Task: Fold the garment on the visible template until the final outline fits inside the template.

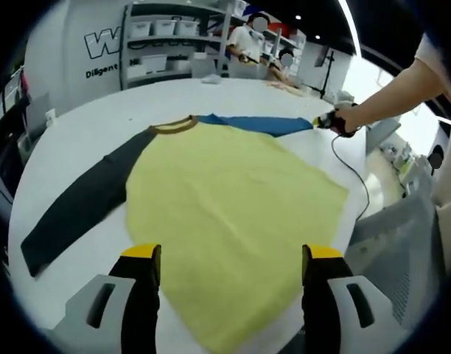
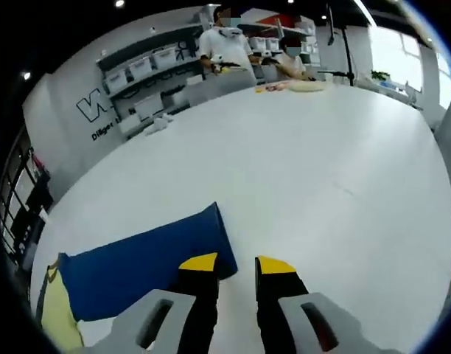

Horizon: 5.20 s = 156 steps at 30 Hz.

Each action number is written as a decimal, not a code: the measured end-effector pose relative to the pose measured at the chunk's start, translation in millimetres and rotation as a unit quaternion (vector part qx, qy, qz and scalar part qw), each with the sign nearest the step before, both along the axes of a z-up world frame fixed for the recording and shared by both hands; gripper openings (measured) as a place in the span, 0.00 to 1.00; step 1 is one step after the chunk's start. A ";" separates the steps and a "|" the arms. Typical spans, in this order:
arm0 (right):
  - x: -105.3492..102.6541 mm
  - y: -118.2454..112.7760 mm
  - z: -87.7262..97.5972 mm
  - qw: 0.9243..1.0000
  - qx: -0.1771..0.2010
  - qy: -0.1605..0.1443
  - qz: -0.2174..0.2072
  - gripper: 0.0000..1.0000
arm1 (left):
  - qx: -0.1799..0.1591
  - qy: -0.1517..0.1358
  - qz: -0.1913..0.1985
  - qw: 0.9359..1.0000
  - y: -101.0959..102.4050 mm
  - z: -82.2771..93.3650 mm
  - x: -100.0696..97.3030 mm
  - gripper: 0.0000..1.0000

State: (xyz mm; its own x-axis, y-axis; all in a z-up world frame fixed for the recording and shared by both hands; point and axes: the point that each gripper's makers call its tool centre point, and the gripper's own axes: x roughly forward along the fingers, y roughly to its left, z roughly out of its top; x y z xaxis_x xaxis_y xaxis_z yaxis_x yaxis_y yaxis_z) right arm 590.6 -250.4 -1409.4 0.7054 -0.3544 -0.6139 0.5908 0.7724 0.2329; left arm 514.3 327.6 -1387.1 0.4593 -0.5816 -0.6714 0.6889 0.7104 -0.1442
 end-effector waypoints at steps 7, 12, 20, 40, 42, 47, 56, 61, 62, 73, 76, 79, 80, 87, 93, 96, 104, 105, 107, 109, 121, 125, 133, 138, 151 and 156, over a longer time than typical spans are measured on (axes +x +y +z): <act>15.6 6.9 -9.8 0.995 -0.035 0.053 0.082 0.20 | -0.001 -0.001 -0.002 1.000 -1.7 0.7 0.5 0.80; 17.1 8.4 -11.0 0.983 -0.078 0.099 0.131 0.08 | 0.000 0.001 0.001 1.000 0.0 1.0 -0.2 0.80; 20.4 14.9 -10.4 0.982 -0.085 0.089 0.145 0.00 | -0.004 0.002 0.005 1.000 -3.0 0.1 -0.2 0.79; 56.2 49.8 100.7 0.971 -0.138 -0.049 0.189 0.00 | -0.015 0.006 0.021 1.000 -4.2 -5.9 -0.6 0.88; 62.2 57.1 113.1 0.967 -0.146 -0.062 0.200 0.00 | -0.018 0.004 0.023 1.000 -3.6 -6.1 -1.3 0.90; 81.9 88.8 154.6 0.947 -0.179 -0.099 0.247 0.00 | -0.026 -0.003 0.025 0.999 -4.0 -3.8 -5.2 0.99; 106.2 164.6 211.0 0.902 -0.225 -0.141 0.341 0.00 | -0.037 -0.012 0.017 0.999 -3.7 0.4 -14.8 0.99; 114.5 214.6 230.6 0.879 -0.232 -0.160 0.386 0.00 | -0.040 -0.019 0.024 0.999 1.3 3.9 -16.9 0.99; 116.4 225.1 233.1 0.872 -0.233 -0.164 0.397 0.00 | -0.042 -0.020 0.025 0.999 1.9 4.7 -17.3 0.99; 136.1 343.1 216.2 0.819 -0.229 -0.167 0.499 0.00 | -0.051 -0.030 0.041 0.997 12.4 11.6 -22.8 0.99; 135.5 370.1 200.0 0.812 -0.221 -0.157 0.516 0.00 | -0.051 -0.030 0.044 0.997 15.3 12.2 -25.4 0.98; 131.9 400.2 178.8 0.802 -0.216 -0.144 0.538 0.00 | -0.050 -0.029 0.046 0.997 17.9 12.1 -27.2 0.98; 130.7 408.0 173.2 0.801 -0.210 -0.141 0.543 0.00 | -0.050 -0.029 0.046 0.997 18.2 12.3 -27.9 0.98; 123.3 460.6 128.7 0.785 -0.203 -0.115 0.573 0.00 | -0.045 -0.025 0.044 0.998 19.8 10.6 -32.6 0.98; 117.2 489.4 92.3 0.777 -0.196 -0.088 0.592 0.00 | -0.040 -0.022 0.042 0.998 20.8 11.8 -34.5 0.97; 114.4 498.9 80.4 0.774 -0.190 -0.077 0.599 0.00 | -0.038 -0.020 0.043 0.998 22.1 11.7 -34.4 0.97; 105.0 523.2 54.7 0.758 -0.183 -0.057 0.624 0.00 | -0.036 -0.015 0.048 0.998 23.1 9.6 -33.6 0.96; 102.9 526.4 52.1 0.756 -0.181 -0.055 0.627 0.00 | -0.036 -0.015 0.049 0.998 23.0 9.4 -33.4 0.96; 98.8 534.3 48.5 0.751 -0.177 -0.054 0.634 0.00 | -0.036 -0.015 0.050 0.998 22.7 8.9 -32.9 0.96; 94.8 542.3 44.3 0.746 -0.170 -0.052 0.642 0.00 | -0.036 -0.014 0.051 0.998 23.0 8.8 -32.1 0.96; 85.9 561.0 25.6 0.724 -0.155 -0.039 0.671 0.00 | -0.034 -0.013 0.059 0.998 28.3 8.2 -28.5 0.96; 82.4 568.1 25.0 0.715 -0.148 -0.039 0.683 0.00 | -0.033 -0.012 0.060 0.998 29.9 7.7 -26.8 0.96; 63.1 572.7 31.0 0.707 -0.091 -0.051 0.700 0.23 | -0.035 -0.015 0.063 0.997 35.1 9.9 -21.5 0.96; 45.8 550.6 44.2 0.710 -0.082 -0.064 0.697 0.24 | -0.043 -0.012 0.073 0.996 43.2 8.4 -15.5 0.96; 14.7 494.9 64.3 0.735 -0.090 -0.079 0.668 0.23 | -0.081 0.008 0.216 0.973 136.2 1.1 48.0 0.89; 2.3 480.0 70.6 0.743 -0.093 -0.082 0.658 0.24 | -0.098 0.002 0.260 0.961 168.8 1.7 68.2 0.86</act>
